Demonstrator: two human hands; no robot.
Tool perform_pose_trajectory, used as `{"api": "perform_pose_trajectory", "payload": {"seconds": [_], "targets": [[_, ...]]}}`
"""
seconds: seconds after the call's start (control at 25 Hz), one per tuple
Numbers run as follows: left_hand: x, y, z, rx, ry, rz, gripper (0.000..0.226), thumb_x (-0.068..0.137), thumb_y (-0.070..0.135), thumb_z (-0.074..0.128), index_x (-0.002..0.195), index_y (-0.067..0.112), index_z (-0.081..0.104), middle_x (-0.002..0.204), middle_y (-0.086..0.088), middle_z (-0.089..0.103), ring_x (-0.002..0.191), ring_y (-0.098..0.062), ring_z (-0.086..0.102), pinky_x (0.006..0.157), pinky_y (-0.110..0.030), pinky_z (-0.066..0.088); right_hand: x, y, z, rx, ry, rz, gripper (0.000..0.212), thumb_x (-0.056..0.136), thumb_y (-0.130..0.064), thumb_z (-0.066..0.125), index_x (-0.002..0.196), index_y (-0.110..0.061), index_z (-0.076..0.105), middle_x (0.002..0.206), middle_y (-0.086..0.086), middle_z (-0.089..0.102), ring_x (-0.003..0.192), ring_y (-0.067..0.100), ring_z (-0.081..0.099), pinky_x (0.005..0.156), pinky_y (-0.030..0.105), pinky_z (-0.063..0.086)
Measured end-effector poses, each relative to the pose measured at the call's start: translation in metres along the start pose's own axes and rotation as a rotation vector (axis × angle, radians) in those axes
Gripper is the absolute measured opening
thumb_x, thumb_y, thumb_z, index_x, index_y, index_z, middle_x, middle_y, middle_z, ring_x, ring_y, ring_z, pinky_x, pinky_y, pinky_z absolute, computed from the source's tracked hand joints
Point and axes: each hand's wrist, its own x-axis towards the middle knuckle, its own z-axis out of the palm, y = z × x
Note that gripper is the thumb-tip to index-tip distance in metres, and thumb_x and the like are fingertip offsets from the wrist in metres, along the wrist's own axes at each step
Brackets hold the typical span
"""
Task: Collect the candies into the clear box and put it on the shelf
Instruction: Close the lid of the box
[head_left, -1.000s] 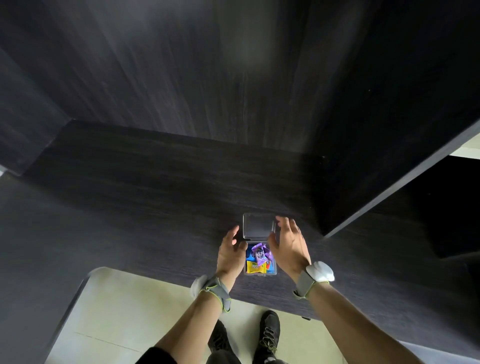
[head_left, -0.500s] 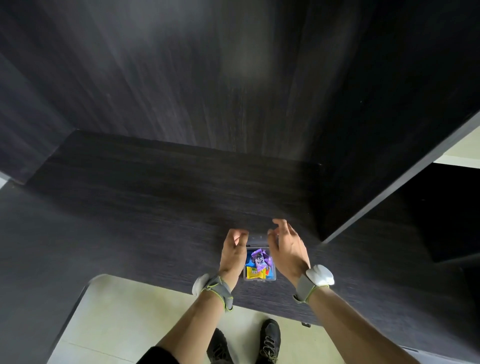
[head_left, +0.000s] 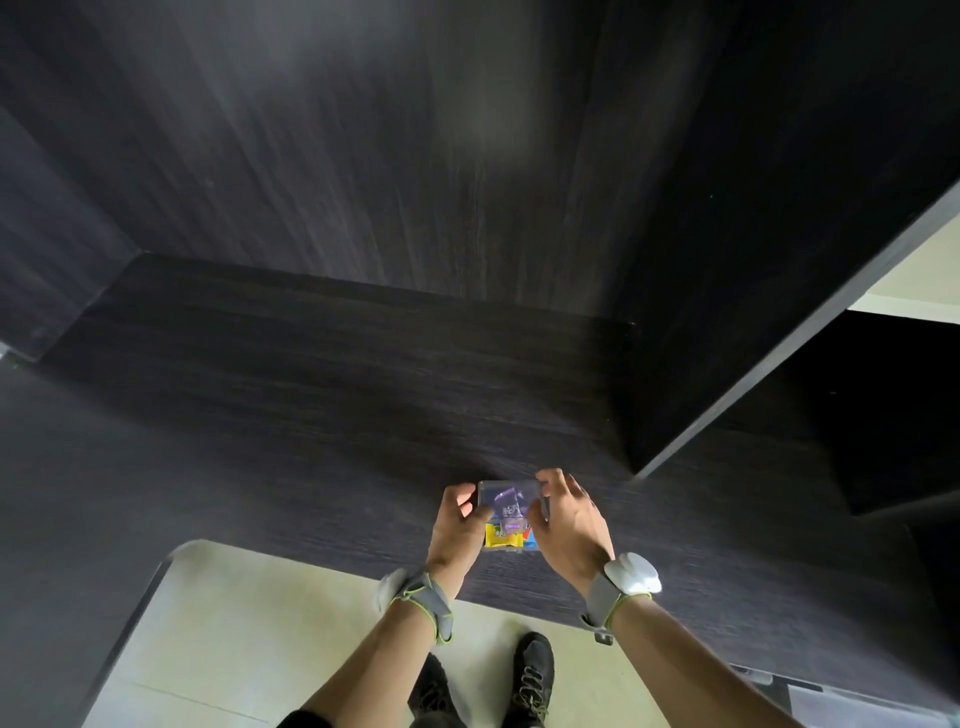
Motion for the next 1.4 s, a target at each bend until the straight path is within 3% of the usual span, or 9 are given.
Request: {"api": "perform_pose_trajectory", "payload": {"seconds": [0.12, 0.24, 0.36, 0.52, 0.6, 0.92, 1.16, 1.32, 1.4], "targets": [[-0.003, -0.01, -0.002, 0.03, -0.012, -0.051, 0.053, 0.09, 0.007, 0.066, 0.139, 0.003, 0.045, 0.145, -0.016, 0.052, 0.132, -0.029, 0.053, 0.101, -0.035, 0.046, -0.005, 0.006, 0.002, -0.006, -0.036, 0.011, 0.027, 0.095, -0.028, 0.055, 0.12, -0.021, 0.048, 0.114, 0.005, 0.063, 0.097, 0.027, 0.063, 0.075, 0.038, 0.054], [-0.006, -0.019, -0.004, 0.047, -0.018, -0.084, 0.057, 0.092, 0.009, 0.067, 0.142, 0.0, 0.042, 0.148, -0.019, 0.049, 0.129, -0.029, 0.055, 0.106, -0.046, 0.048, -0.01, 0.01, 0.006, -0.008, -0.073, 0.021, 0.027, 0.095, -0.028, 0.054, 0.12, -0.022, 0.046, 0.114, 0.005, 0.063, 0.092, 0.029, 0.065, 0.072, 0.038, 0.054], [-0.008, -0.027, -0.004, 0.04, -0.032, -0.097, 0.052, 0.095, 0.009, 0.065, 0.141, -0.003, 0.045, 0.144, -0.02, 0.053, 0.127, -0.031, 0.058, 0.107, -0.049, 0.048, -0.016, 0.014, 0.012, 0.0, -0.087, 0.014, 0.031, 0.097, -0.027, 0.054, 0.126, -0.02, 0.046, 0.117, 0.007, 0.066, 0.093, 0.031, 0.067, 0.071, 0.037, 0.054], [-0.009, -0.034, -0.004, 0.048, -0.082, -0.087, 0.03, 0.097, 0.003, 0.058, 0.127, 0.004, 0.057, 0.132, -0.018, 0.063, 0.105, -0.019, 0.063, 0.075, -0.026, 0.055, -0.023, 0.02, 0.018, -0.004, -0.128, 0.019, 0.035, 0.1, -0.029, 0.051, 0.134, -0.023, 0.041, 0.117, 0.01, 0.07, 0.09, 0.031, 0.07, 0.071, 0.04, 0.058], [-0.009, -0.036, -0.004, 0.058, -0.091, -0.073, 0.023, 0.097, 0.0, 0.056, 0.115, 0.013, 0.06, 0.126, -0.016, 0.066, 0.101, -0.017, 0.062, 0.07, -0.023, 0.052, -0.025, 0.022, 0.02, -0.009, -0.153, 0.031, 0.041, 0.102, -0.031, 0.049, 0.14, -0.023, 0.037, 0.114, 0.011, 0.073, 0.089, 0.032, 0.073, 0.07, 0.041, 0.06], [-0.004, -0.045, -0.003, 0.055, -0.054, -0.068, 0.03, 0.091, -0.011, 0.059, 0.114, 0.008, 0.061, 0.12, -0.016, 0.068, 0.11, -0.029, 0.064, 0.089, -0.039, 0.054, -0.029, 0.024, 0.025, 0.002, -0.175, 0.073, 0.042, 0.104, -0.032, 0.048, 0.142, -0.022, 0.034, 0.113, 0.015, 0.074, 0.09, 0.036, 0.073, 0.071, 0.046, 0.061], [-0.003, -0.044, -0.004, 0.083, -0.051, -0.067, 0.031, 0.093, -0.006, 0.06, 0.122, 0.005, 0.061, 0.12, -0.011, 0.068, 0.107, -0.022, 0.064, 0.098, -0.045, 0.055, -0.026, 0.024, 0.029, 0.015, -0.176, 0.085, 0.043, 0.104, -0.027, 0.047, 0.145, -0.022, 0.035, 0.118, 0.013, 0.072, 0.091, 0.033, 0.073, 0.07, 0.043, 0.061], [-0.007, -0.043, -0.005, 0.073, -0.102, -0.094, 0.033, 0.097, 0.0, 0.057, 0.13, 0.004, 0.058, 0.121, -0.008, 0.065, 0.112, -0.021, 0.061, 0.095, -0.038, 0.053, -0.026, 0.025, 0.031, 0.046, -0.175, 0.078, 0.041, 0.104, -0.025, 0.047, 0.144, -0.02, 0.037, 0.121, 0.012, 0.069, 0.093, 0.03, 0.072, 0.071, 0.039, 0.06], [-0.012, -0.042, -0.005, 0.045, -0.115, -0.115, 0.034, 0.099, 0.001, 0.055, 0.132, 0.006, 0.057, 0.121, -0.007, 0.064, 0.112, -0.021, 0.061, 0.093, -0.037, 0.053, -0.027, 0.024, 0.031, 0.072, -0.161, 0.047, 0.043, 0.102, -0.025, 0.053, 0.142, -0.017, 0.04, 0.125, 0.012, 0.069, 0.096, 0.028, 0.072, 0.072, 0.029, 0.059]]}}
